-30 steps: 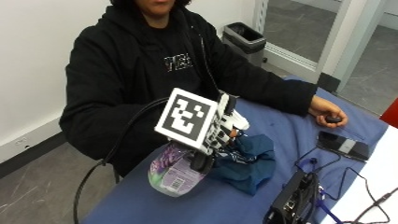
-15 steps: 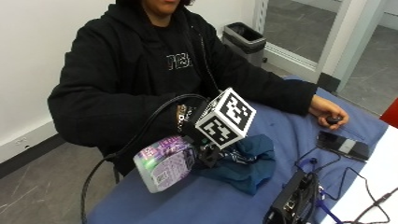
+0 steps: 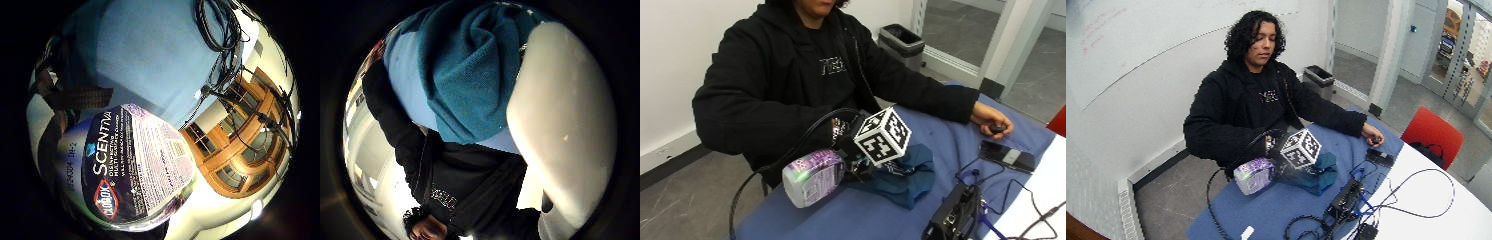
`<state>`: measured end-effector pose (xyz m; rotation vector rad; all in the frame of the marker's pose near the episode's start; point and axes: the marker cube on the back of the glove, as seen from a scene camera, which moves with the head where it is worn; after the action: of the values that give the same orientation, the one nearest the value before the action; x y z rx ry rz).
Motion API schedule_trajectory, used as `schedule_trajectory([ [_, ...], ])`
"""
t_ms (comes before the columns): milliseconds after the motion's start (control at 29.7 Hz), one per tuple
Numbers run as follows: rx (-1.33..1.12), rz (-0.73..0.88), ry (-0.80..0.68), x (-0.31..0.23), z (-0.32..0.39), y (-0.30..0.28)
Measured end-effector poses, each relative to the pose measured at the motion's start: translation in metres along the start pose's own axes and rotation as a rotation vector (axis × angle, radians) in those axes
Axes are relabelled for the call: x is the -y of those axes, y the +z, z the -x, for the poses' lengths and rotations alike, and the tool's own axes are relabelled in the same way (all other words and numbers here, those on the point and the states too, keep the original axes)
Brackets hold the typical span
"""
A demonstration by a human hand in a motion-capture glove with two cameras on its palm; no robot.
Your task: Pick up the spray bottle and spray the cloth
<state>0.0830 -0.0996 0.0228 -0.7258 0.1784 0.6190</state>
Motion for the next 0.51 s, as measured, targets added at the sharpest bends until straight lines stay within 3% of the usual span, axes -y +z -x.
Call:
schedule_trajectory([
  [270, -0.022, 0.03, -0.032, -0.013, 0.0, 0.005],
  [506, 0.042, -0.143, -0.12, -0.033, 0.022, -0.047],
])
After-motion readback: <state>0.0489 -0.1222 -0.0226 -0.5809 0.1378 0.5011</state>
